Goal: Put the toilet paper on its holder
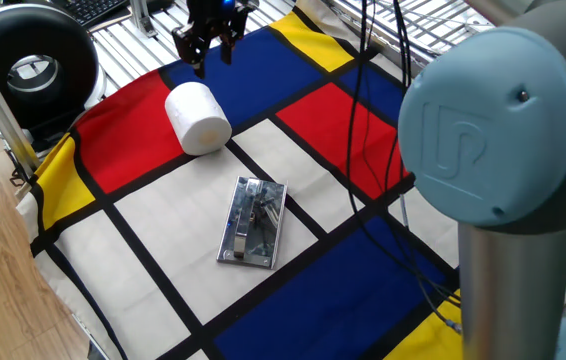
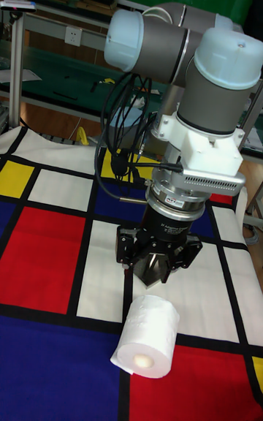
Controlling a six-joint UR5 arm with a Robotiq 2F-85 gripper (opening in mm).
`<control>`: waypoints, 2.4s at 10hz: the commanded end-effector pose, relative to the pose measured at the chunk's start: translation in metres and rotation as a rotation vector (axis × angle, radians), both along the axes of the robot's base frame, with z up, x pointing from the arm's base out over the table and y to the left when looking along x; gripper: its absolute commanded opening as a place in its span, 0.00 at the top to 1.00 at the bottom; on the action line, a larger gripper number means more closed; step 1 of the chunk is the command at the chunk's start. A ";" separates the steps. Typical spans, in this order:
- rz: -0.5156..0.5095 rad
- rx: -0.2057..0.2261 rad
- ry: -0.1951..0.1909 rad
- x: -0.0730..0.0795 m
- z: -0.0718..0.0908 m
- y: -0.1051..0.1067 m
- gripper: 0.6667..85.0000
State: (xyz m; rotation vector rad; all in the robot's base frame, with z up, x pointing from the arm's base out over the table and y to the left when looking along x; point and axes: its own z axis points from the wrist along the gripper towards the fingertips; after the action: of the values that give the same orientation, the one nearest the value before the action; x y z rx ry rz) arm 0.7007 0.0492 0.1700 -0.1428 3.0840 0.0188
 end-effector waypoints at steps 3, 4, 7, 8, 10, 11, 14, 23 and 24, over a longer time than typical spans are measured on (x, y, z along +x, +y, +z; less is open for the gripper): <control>-0.046 0.035 0.004 0.017 0.000 0.026 0.29; -0.055 0.045 -0.002 0.024 -0.003 0.033 0.29; -0.075 0.047 -0.005 0.039 -0.006 0.037 0.29; -0.094 0.083 0.007 0.037 -0.004 0.043 0.29; -0.048 0.093 0.014 0.035 -0.004 0.046 0.29; -0.018 0.107 0.005 0.037 -0.004 0.050 0.29; -0.009 0.123 0.002 0.038 -0.003 0.054 0.29; -0.001 0.058 -0.008 0.040 -0.005 0.037 0.02; -0.012 0.059 -0.012 0.041 -0.005 0.037 0.02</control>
State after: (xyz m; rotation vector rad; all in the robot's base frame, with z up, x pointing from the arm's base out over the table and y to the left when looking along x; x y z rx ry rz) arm 0.7398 0.0849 0.1640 -0.1413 3.0759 0.0924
